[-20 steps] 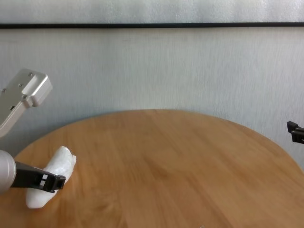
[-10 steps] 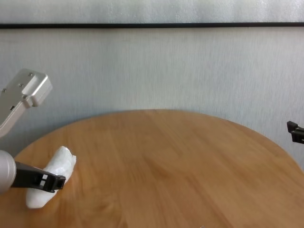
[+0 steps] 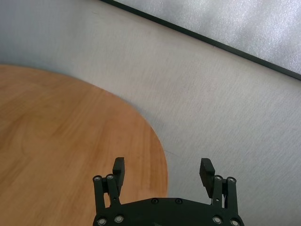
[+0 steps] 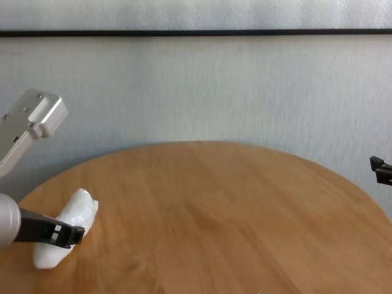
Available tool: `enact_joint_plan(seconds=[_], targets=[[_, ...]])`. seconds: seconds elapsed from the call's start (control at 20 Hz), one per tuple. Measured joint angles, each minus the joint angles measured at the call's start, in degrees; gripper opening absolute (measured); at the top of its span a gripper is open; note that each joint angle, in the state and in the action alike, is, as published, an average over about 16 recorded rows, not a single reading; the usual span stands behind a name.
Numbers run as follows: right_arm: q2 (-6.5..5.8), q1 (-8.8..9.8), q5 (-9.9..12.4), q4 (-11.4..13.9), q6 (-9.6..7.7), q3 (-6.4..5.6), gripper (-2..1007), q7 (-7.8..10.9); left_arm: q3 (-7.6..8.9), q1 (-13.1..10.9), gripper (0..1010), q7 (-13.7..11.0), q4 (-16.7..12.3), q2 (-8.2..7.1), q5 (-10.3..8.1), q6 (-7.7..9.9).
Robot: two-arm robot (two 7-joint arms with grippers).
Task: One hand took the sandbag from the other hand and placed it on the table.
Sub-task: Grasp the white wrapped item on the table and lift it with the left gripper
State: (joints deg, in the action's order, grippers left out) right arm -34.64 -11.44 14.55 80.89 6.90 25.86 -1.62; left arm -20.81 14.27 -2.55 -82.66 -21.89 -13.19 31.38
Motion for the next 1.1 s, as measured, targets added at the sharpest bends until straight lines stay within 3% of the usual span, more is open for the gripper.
enact_joint_plan(seconds=[1.1], targets=[[0.0,0.0,0.0,0.0,0.0,0.0,1005,0.0,0.0,0.0,427,0.0,0.0,0.0,0.0,0.0]])
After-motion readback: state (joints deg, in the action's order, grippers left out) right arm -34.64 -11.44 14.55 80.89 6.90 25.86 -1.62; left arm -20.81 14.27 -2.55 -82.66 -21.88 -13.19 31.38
